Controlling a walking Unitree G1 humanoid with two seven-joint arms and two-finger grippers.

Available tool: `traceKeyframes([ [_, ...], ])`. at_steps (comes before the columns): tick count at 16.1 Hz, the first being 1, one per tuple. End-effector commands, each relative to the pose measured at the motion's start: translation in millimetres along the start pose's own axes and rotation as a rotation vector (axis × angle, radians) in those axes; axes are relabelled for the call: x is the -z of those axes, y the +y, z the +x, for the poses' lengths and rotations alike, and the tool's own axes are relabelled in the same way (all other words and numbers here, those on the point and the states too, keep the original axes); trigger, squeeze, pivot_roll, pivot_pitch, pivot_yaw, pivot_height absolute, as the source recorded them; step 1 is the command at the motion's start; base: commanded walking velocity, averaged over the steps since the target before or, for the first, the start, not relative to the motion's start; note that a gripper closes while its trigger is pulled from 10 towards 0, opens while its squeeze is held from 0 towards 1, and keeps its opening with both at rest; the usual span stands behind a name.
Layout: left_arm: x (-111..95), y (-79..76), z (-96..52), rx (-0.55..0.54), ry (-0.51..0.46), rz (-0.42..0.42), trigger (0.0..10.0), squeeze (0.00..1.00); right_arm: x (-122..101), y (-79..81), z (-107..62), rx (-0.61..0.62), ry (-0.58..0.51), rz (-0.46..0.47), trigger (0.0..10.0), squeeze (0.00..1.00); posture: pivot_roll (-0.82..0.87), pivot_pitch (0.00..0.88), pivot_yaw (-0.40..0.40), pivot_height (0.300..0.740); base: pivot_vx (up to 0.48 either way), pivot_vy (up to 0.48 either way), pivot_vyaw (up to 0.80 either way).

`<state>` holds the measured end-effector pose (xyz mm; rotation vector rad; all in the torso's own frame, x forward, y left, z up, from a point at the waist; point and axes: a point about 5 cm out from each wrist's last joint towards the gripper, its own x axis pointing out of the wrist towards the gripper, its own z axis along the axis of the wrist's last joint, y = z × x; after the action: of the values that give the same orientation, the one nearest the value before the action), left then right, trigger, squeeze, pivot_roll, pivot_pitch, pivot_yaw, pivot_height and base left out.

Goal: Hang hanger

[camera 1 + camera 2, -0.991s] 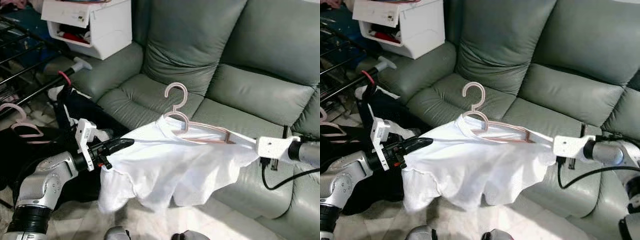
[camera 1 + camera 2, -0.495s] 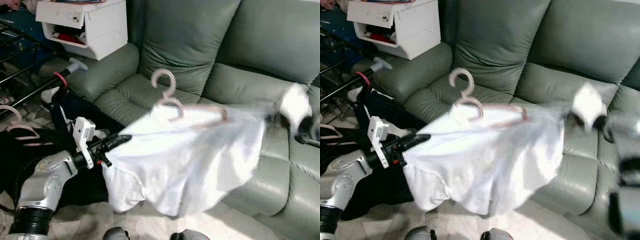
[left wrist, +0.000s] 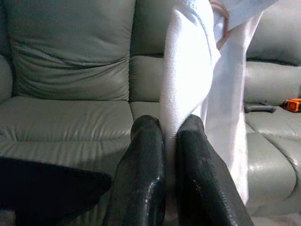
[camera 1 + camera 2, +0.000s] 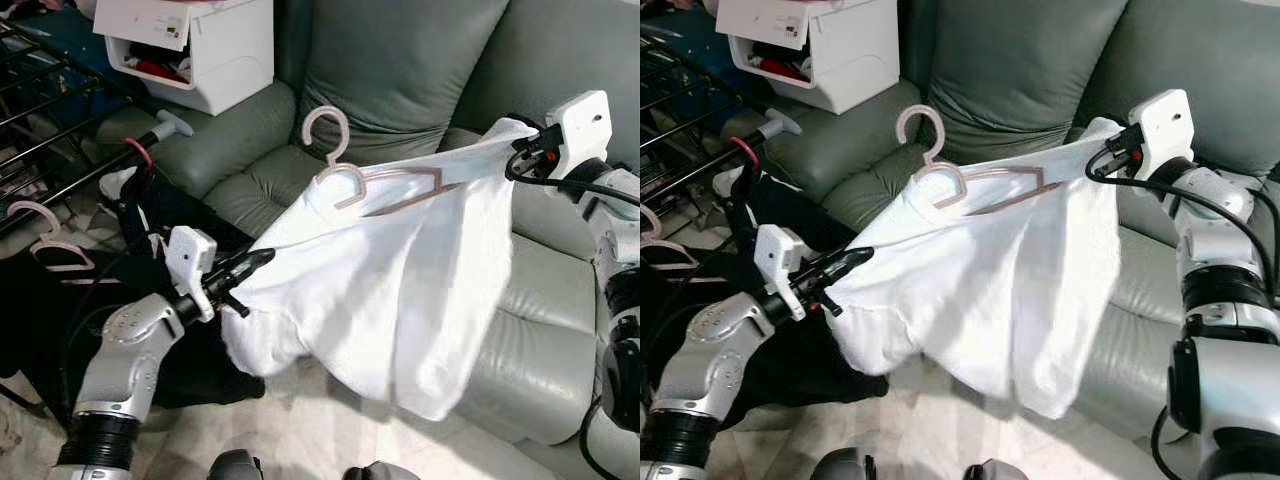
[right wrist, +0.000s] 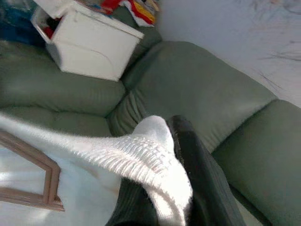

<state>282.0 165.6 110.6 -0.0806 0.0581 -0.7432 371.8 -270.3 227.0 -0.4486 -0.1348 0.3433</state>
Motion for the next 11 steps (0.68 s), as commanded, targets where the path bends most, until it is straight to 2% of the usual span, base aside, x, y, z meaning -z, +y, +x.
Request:
traceKeyframes([
  [1,-5.3,2.9,-4.1,-0.025,-0.024,0.010,0.0,0.00,-16.6,-6.2,5.0,0.039,-0.042,-0.081,0.0,0.00,-0.02,0.000,-0.020,0.740,0.000,0.000,0.00],
  [2,-6.9,1.0,-5.2,0.005,-0.034,-0.003,0.0,0.00,-14.6,-7.2,3.9,0.050,-0.031,-0.092,0.0,0.00,-0.02,0.000,-0.020,0.740,0.000,0.000,0.00],
  [3,-10.8,-5.8,-10.2,0.111,-0.037,-0.044,0.0,0.00,-6.5,-12.3,-2.6,0.084,0.025,-0.180,0.0,0.00,-0.02,0.000,-0.021,0.740,0.000,0.000,0.00],
  [5,-12.6,-12.0,-21.6,0.266,0.026,-0.087,0.0,0.00,5.9,-18.2,-13.6,0.111,0.102,-0.296,0.0,0.00,-0.02,0.000,-0.024,0.740,0.000,0.000,0.00],
  [6,-17.9,-8.6,-30.4,0.325,0.053,-0.103,0.0,0.00,15.3,-19.8,-21.5,0.100,0.151,-0.352,0.0,0.00,-0.02,0.000,-0.025,0.740,0.000,0.000,0.00],
  [8,-26.4,8.0,-45.0,0.360,0.119,-0.064,0.0,0.00,28.4,-25.0,-34.8,0.105,0.218,-0.394,0.0,0.00,-0.01,0.000,-0.026,0.740,0.000,0.000,0.00],
  [9,-39.3,24.4,-51.9,0.331,0.103,-0.087,0.0,0.00,36.6,-30.2,-44.5,0.127,0.261,-0.387,0.0,0.00,-0.02,0.000,-0.025,0.740,0.000,0.000,0.00],
  [10,-43.3,29.1,-53.2,0.316,0.079,-0.115,0.0,0.00,39.5,-30.7,-47.0,0.132,0.271,-0.380,0.0,0.00,-0.02,0.000,-0.023,0.740,0.000,0.000,0.00],
  [11,-49.5,41.4,-55.6,0.259,-0.002,-0.208,0.0,0.00,49.3,-29.2,-54.1,0.134,0.294,-0.355,0.0,0.00,-0.02,0.000,-0.020,0.740,0.000,0.000,0.00],
])
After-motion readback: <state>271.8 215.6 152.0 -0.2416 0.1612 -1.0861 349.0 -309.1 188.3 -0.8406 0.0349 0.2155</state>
